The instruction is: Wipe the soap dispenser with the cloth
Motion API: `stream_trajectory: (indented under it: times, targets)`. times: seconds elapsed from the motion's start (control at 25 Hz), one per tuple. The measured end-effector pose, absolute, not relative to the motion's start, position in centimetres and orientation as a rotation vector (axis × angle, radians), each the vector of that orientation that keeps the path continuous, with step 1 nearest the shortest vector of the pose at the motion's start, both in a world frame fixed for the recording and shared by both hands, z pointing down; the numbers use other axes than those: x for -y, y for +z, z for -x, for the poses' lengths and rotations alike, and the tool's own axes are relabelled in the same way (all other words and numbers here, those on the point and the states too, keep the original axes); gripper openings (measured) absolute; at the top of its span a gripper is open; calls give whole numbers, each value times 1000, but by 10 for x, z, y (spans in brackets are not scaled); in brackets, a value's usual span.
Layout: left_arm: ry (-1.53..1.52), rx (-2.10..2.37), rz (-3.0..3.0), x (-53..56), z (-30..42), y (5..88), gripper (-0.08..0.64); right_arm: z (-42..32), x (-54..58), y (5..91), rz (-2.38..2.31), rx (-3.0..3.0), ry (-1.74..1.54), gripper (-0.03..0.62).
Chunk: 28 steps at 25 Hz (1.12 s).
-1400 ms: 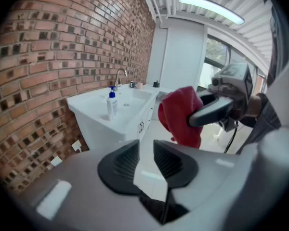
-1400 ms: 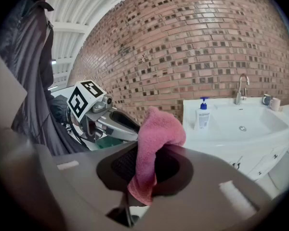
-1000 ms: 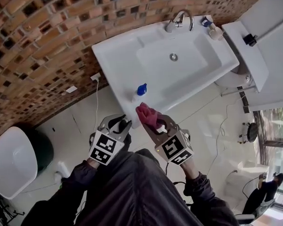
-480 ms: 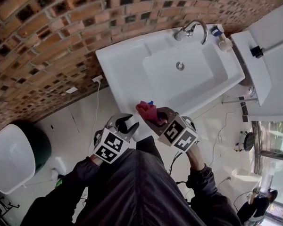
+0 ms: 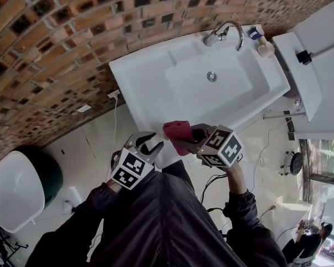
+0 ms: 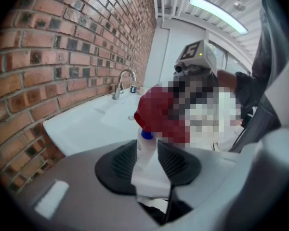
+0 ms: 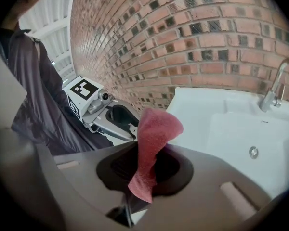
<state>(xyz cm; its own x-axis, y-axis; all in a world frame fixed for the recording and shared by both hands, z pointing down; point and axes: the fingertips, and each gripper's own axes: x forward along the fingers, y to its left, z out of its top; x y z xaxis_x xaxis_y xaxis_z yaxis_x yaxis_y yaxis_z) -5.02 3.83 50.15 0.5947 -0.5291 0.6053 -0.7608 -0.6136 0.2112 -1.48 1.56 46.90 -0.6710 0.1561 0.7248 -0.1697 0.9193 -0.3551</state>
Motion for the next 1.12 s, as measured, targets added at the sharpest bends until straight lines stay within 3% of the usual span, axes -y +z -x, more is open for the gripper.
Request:
stream_trajectory:
  times: [0.68, 1.12]
  targets:
    - [689, 997, -2400, -41, 46, 499, 143, 11, 18, 460, -96, 2286, 565, 61]
    - [704, 981, -2396, -37, 44, 503, 143, 9, 1, 435, -32, 2435, 779, 61]
